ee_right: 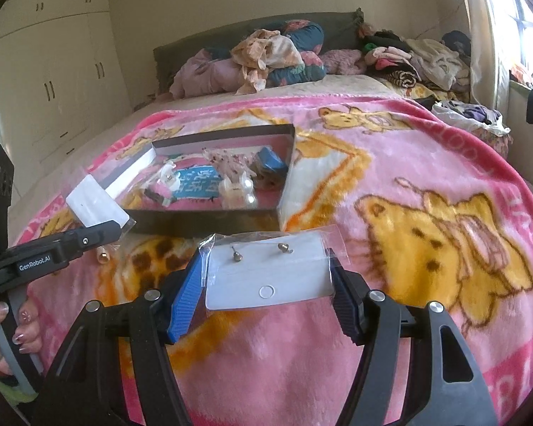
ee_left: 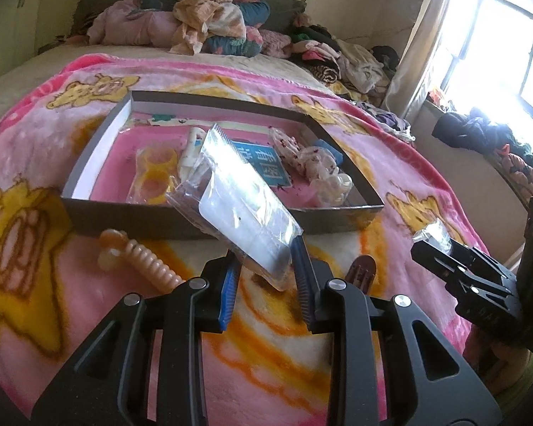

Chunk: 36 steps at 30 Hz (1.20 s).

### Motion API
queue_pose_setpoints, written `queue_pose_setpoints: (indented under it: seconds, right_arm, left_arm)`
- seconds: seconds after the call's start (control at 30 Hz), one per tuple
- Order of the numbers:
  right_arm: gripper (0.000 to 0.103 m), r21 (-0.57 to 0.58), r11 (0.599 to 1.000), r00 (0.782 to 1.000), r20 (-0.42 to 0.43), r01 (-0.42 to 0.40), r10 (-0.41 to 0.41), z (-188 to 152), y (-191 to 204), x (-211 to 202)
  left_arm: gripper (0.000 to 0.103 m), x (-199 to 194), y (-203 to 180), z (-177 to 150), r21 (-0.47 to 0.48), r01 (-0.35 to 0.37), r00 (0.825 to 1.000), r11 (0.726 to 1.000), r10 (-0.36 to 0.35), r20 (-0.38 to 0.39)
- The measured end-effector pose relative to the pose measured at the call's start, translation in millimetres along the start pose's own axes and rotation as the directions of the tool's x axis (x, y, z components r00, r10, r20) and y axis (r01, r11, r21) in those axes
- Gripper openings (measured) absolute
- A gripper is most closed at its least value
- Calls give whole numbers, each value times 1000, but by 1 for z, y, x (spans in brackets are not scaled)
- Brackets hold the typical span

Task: Organize jewelry
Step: 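Carry the clear bag and earring card into the tray and open both grippers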

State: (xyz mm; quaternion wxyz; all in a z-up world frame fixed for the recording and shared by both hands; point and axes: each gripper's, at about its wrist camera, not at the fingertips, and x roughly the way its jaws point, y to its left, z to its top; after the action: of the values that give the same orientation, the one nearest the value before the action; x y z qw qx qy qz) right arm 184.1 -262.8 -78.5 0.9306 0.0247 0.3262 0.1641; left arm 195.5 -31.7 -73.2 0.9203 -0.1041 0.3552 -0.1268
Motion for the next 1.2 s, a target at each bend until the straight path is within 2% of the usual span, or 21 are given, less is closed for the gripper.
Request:
queue_pose_setpoints:
  seconds: [0.63, 1.2]
  right_arm:
    - [63, -76, 994, 997, -10, -72, 71, 27, 23, 26]
    - [63, -167, 982, 996, -24, -89, 86, 67, 45, 70]
  left_arm:
    - [21, -2, 22, 28, -9, -73, 997, 997, 73, 40]
    - [21, 13, 51, 57, -5, -162, 986, 987, 162, 41]
